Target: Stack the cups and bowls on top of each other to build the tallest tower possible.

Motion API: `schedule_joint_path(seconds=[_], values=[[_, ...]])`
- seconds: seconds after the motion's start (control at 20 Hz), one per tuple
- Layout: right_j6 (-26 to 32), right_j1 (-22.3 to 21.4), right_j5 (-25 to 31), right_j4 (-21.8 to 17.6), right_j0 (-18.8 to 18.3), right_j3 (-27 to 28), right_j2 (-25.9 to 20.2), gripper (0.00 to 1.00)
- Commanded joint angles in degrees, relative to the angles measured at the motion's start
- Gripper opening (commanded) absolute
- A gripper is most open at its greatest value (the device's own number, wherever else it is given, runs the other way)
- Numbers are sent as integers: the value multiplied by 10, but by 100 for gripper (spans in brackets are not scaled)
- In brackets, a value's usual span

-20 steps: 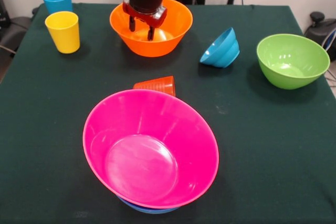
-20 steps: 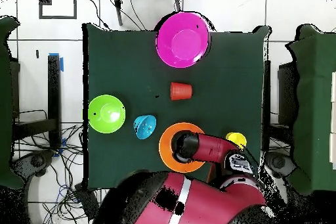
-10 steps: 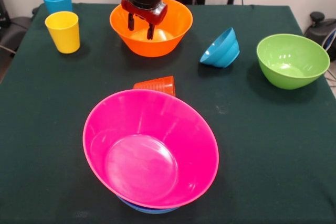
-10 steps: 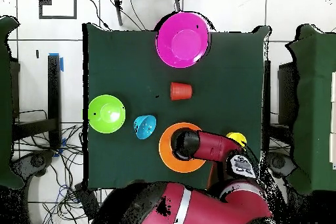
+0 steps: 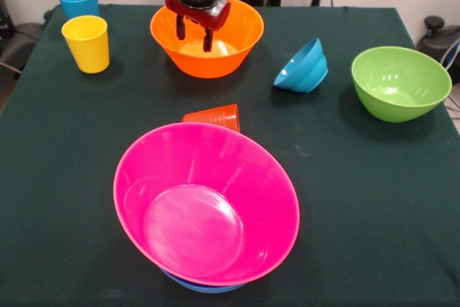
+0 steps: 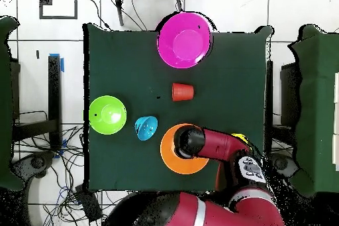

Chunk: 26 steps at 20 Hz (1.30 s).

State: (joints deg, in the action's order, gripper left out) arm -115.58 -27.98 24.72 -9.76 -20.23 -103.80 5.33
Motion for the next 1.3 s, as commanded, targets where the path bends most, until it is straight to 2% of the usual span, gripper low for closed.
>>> schedule_joint_path(seconds=[0.05, 0.75, 1.3], values=[[45, -4, 70, -15, -24, 2, -81, 100], [79, -17, 111, -48, -67, 17, -103, 100], [54, -49, 138, -42, -60, 2, -116, 100]])
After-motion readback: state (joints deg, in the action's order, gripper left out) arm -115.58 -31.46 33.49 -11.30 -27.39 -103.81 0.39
